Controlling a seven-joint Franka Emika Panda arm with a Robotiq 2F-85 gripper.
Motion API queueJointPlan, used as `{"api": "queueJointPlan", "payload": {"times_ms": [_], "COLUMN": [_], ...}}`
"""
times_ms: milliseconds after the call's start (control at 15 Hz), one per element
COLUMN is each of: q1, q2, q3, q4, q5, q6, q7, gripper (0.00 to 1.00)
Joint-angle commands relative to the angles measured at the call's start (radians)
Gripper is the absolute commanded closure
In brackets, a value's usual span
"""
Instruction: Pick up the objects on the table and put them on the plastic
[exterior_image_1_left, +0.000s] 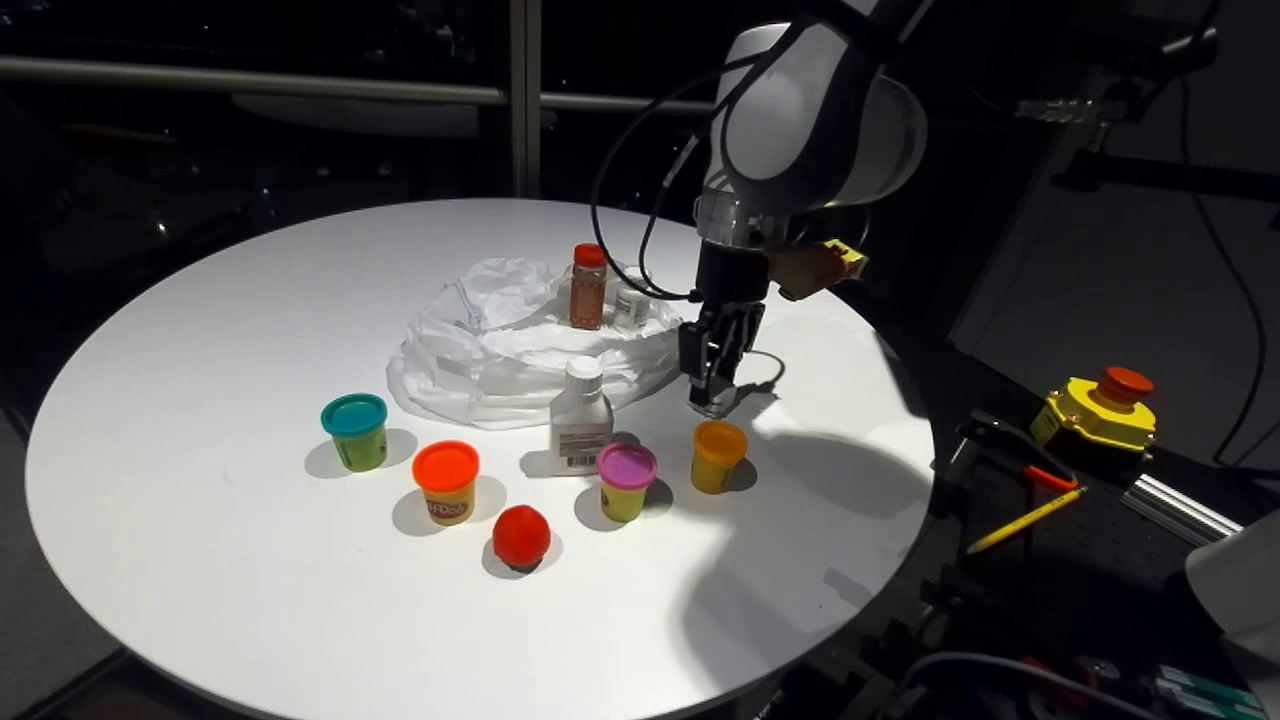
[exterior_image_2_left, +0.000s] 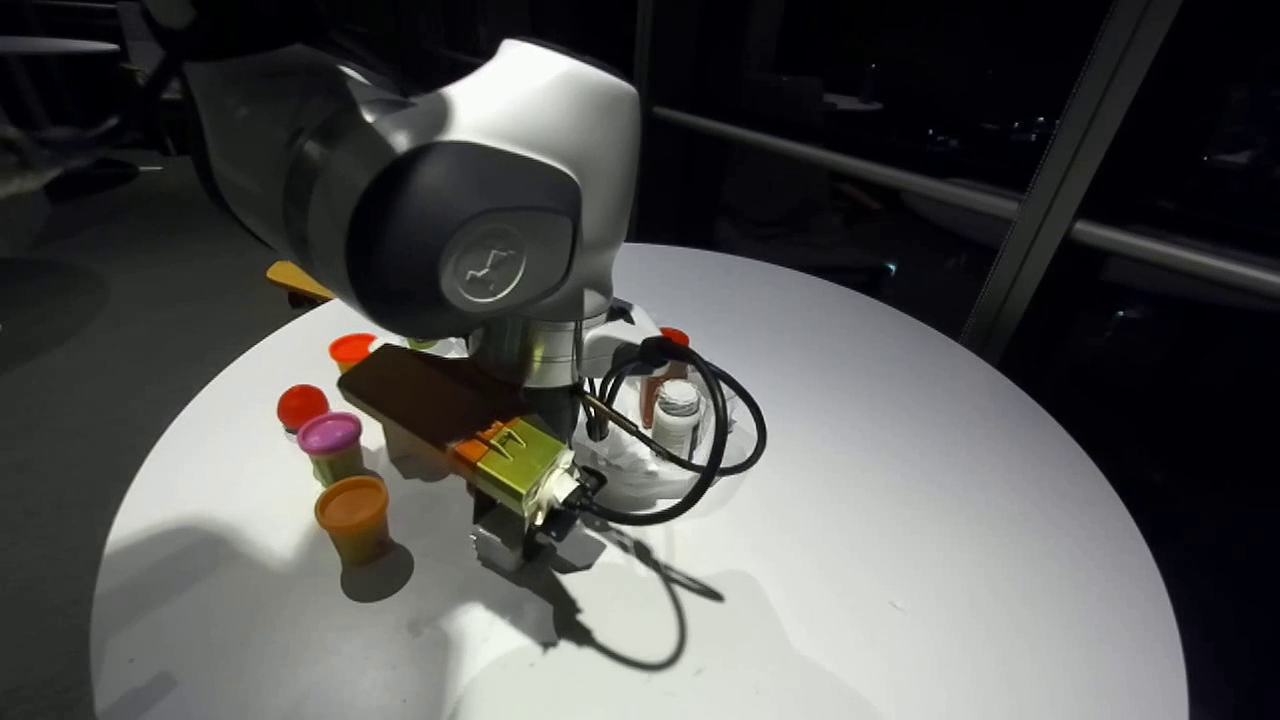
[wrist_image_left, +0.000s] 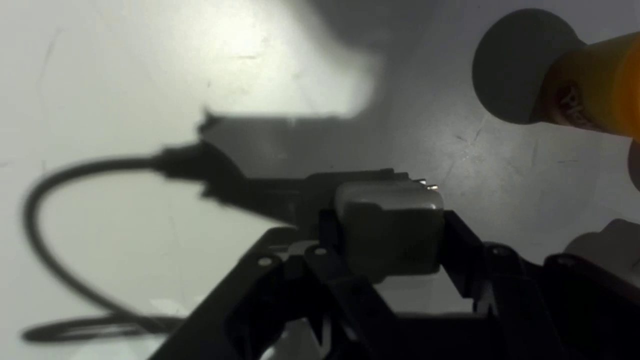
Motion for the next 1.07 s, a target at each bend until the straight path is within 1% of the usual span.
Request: {"api": "queueJointPlan", "payload": {"times_ms": [0, 200, 333, 400, 467, 600, 800, 1000], "q1": [0.050, 0.109, 0.130, 0.132, 0.139, 0.131, 0.124, 0.112], "q2": [-0.109, -0.187, -0.206, -0.186, -0.184, -0.111, -0.014, 0.093], "q3": [-0.057, -0.107, -0.115, -0.113, -0.115, -0.107, -0.107, -0.096], "q4": [-0.033, -0.013, 0.033, 0.079, 0.100, 0.190, 0.293, 0.392], "q5": [-0.049, -0.113, -0.143, -0.145, -0.154, -0.138, -0.123, -0.100], "q6": [-0.012, -0.035, -0.046, -0.047, -0.049, -0.060, -0.091, -0.159], "q7": [0.130, 0.249, 0.312, 0.338, 0.363, 0.381, 0.399, 0.398], "gripper": [0.73, 0.73, 0.73, 0.73, 0.73, 0.73, 0.73, 0.73]}}
